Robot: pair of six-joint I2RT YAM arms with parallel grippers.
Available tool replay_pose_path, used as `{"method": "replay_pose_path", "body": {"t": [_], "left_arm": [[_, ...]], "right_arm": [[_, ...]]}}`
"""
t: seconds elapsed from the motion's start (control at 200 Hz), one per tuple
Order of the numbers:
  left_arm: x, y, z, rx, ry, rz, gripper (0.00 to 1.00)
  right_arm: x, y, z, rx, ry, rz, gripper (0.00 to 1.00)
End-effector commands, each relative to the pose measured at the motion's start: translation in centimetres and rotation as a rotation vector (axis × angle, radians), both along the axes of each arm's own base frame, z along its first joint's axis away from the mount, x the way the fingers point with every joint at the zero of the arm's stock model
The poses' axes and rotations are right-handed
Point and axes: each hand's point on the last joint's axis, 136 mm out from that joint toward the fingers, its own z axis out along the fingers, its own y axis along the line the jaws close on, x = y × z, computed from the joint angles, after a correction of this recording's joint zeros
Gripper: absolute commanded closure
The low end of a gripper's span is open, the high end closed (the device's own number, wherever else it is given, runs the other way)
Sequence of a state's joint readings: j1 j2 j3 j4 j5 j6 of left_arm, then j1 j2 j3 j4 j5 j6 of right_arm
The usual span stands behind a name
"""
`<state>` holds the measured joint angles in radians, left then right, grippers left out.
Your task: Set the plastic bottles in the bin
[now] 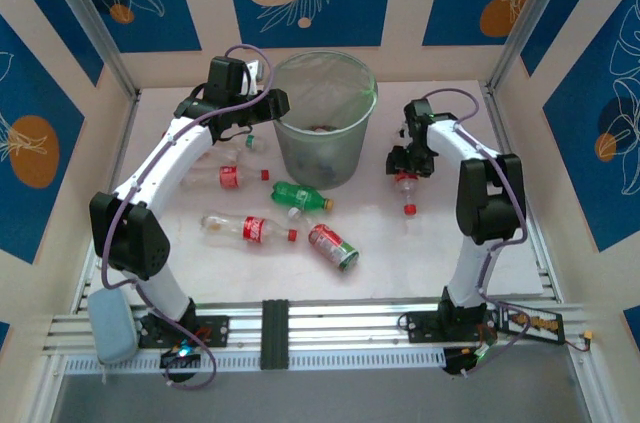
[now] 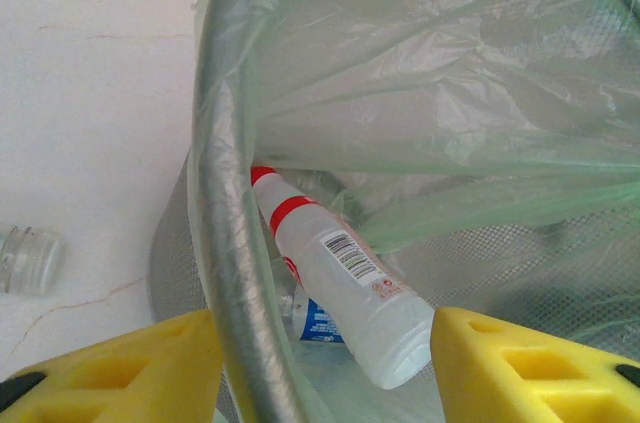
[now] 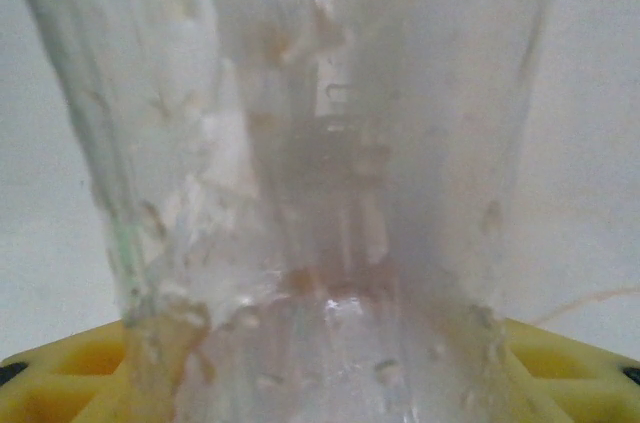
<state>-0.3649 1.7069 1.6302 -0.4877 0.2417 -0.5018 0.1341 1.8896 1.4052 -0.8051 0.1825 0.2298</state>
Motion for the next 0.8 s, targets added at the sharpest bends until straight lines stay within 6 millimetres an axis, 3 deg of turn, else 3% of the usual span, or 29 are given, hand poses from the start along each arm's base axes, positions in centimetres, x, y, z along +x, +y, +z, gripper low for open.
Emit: {"method": "replay_pose_path", "body": {"t": [0.0,0.09,0.365,0.525,0.65,0.795], "left_arm": [[-1.1,-0.7,-1.0,0.017,0.023,-0.047,0.43],[-1.1,-0.8,-1.0,0.015,0.023,-0.051,0.43],[-1.1,-1.4,-1.5,-0.002,0.039,-0.071,0.43],[-1.2,-1.8,-1.7,-0.014,0.047,-0.082,0.43],[-1.5,-2.1,-1.6,-0.020,0.049,-0.094,0.43],[-1.8,-2.9,-1.6,-0.034,0.055,-0.109,0.44]], "right_arm": [[-0.2,-0.2,4.7,0.047,-0.071,-0.017,0.40],[-0.1,0.0,8.4,0.125,-0.150,-0.034,0.40],[-1.4,1.8,23.2,0.344,-0.493,-0.023,0.41],[-2.3,4.0,30.9,0.411,-0.670,0.036,0.43],[-2.2,7.0,35.1,0.457,-0.751,0.116,0.44],[-0.9,11.4,37.9,0.504,-0.806,0.211,0.44]]}}
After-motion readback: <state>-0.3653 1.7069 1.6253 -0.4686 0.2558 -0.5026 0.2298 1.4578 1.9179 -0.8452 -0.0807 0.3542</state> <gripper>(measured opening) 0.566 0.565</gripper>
